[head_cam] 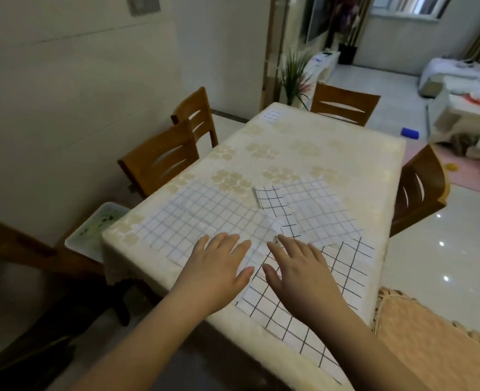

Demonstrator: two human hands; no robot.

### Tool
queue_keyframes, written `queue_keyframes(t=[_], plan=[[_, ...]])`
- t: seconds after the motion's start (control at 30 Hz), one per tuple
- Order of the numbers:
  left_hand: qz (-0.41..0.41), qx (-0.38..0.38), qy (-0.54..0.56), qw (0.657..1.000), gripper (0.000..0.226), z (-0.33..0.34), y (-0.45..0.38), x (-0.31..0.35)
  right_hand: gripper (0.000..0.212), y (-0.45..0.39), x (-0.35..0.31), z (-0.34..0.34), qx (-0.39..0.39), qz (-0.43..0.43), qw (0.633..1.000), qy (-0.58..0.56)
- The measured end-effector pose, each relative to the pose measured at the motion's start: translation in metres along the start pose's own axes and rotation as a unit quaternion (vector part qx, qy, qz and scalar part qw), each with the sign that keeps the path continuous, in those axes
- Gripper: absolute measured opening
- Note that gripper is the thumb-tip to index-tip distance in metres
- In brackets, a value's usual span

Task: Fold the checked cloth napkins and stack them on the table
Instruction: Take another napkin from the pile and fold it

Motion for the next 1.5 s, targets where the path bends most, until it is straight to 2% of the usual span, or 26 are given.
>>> queue_keyframes(t=[0.07,0.17,0.4,0.67,0.9,1.07,1.3,1.5], plan=[[0.019,-0.023,-0.006,1.0,0.058,0.008,-0.025,0.0,0.078,-0.016,0.012,0.011,-0.019,0.016,1.0,-0.014],[0.047,-0.042,-0.018,0.998,0.058,0.015,-0.055,0.0,0.059,-0.038,0.032,0.029,-0.042,0.038,0.998,-0.026],[0.089,-0.077,-0.025,0.993,0.058,0.048,-0.116,-0.014,0.058,-0.079,0.059,0.076,-0.087,0.082,0.992,-0.044],[0.162,-0.139,-0.015,0.977,0.057,0.118,-0.187,-0.027,0.054,-0.135,0.087,0.147,-0.117,0.164,0.977,-0.072],[0.22,-0.192,-0.049,0.955,0.058,0.183,-0.229,-0.042,0.056,-0.163,0.14,0.207,-0.14,0.307,0.936,-0.096],[0.24,-0.243,-0.086,0.936,0.057,0.217,-0.234,-0.054,0.051,-0.156,0.156,0.245,-0.174,0.366,0.906,-0.121],[0.252,-0.269,-0.098,0.924,0.051,0.24,-0.228,-0.067,0.056,-0.147,0.152,0.249,-0.151,0.389,0.9,-0.124],[0.258,-0.258,-0.091,0.926,0.048,0.238,-0.232,-0.063,0.06,-0.152,0.158,0.21,-0.053,0.384,0.917,-0.096]])
Point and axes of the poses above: each hand's wrist, its own y-axis away from the middle knuckle, its own z-axis out of the palm, x = y × z, the point moved 10 cm from there along -y, towards the middle knuckle, and after that the axes turned 2 degrees about y, right-handed, at the moved point
